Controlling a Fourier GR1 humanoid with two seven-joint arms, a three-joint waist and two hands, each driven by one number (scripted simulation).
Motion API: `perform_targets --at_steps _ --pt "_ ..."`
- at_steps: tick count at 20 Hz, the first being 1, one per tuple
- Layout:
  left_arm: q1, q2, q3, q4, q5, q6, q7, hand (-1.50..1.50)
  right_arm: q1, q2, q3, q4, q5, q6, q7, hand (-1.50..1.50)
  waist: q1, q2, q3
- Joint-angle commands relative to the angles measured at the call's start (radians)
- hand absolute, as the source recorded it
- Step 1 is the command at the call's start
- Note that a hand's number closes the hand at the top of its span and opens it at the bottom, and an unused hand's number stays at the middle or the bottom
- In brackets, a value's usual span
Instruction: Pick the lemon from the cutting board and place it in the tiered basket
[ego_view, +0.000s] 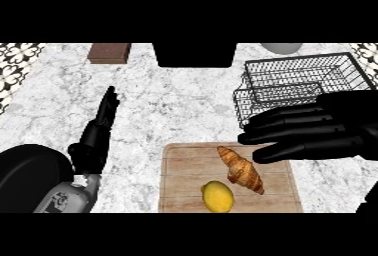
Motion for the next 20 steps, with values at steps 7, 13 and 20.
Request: perform_targets --at_steps 7,13,20 --pt "0.036 -0.019 0.02 -0.027 -0.046 -0.022 -0.004 0.0 0.101 0.086 0.11 -0.192 0.283 0.061 -0.063 -1.5 0.0 -0.001 -0.002" --pt "-0.021 -0.038 0.038 -0.04 -0.064 -0.02 0.091 0.0 0.117 0.063 0.199 -0.211 0.414 0.071 -0.067 -1.5 0.0 0.0 -0.002" --pt "0.003 -0.105 0.029 -0.005 -0.106 -0.009 0.04 0.0 0.178 -0.065 0.15 -0.238 0.53 0.073 -0.235 -1.5 -0.004 0.002 -0.001"
